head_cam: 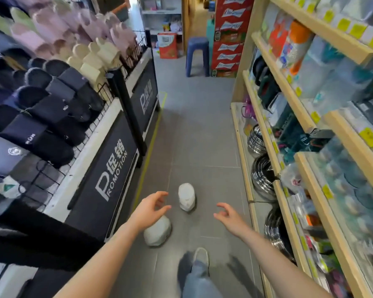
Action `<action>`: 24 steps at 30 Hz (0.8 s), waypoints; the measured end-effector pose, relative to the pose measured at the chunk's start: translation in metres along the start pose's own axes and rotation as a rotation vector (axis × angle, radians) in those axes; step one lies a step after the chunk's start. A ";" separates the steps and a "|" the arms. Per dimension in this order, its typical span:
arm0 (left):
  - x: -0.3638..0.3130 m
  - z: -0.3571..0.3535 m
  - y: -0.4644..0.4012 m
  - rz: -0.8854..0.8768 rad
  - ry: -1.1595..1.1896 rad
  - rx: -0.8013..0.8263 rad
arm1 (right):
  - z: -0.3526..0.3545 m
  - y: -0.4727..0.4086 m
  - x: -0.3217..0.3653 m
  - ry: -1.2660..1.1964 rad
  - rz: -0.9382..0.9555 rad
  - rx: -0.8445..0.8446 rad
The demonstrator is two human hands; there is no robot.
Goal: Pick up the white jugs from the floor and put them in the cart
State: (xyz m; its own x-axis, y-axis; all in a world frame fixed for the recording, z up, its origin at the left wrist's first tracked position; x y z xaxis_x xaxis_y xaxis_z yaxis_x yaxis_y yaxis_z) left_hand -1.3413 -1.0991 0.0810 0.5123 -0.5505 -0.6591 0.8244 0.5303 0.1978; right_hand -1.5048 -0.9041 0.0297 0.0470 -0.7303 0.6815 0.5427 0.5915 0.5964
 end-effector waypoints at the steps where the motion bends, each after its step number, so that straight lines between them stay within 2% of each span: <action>1: 0.005 0.002 -0.019 0.007 -0.020 0.010 | 0.001 -0.019 0.003 -0.008 -0.014 0.020; 5: 0.032 0.010 -0.097 0.020 -0.066 0.001 | -0.004 -0.096 0.015 -0.030 -0.047 0.064; 9: 0.083 -0.025 -0.167 0.033 -0.093 0.035 | -0.027 -0.177 0.003 -0.028 -0.052 0.116; 13: 0.166 -0.102 -0.238 0.055 -0.074 0.113 | -0.067 -0.272 -0.045 -0.022 -0.070 0.134; 18: 0.282 -0.224 -0.316 0.057 -0.064 0.117 | -0.151 -0.431 -0.162 -0.018 -0.106 0.085; 20: 0.326 -0.271 -0.347 0.001 -0.080 0.089 | -0.174 -0.478 -0.181 0.005 -0.054 0.053; 24: 0.392 -0.342 -0.400 -0.234 -0.223 0.029 | -0.221 -0.548 -0.201 0.067 0.087 0.071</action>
State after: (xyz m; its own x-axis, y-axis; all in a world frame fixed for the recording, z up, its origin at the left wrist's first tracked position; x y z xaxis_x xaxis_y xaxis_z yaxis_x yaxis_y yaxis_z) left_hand -1.5523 -1.3063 -0.5050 0.3457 -0.7844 -0.5150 0.9309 0.3559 0.0827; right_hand -1.6263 -1.1566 -0.5274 0.1489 -0.6948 0.7036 0.4733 0.6748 0.5662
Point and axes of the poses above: each hand's wrist, its own y-axis away from the middle knuckle, its own z-axis out of the back of the hand, x = y × z, the point moved 9 cm from there along -y, towards the middle knuckle, and after that the axes turned 4 degrees about -z, right-handed, at the moved point
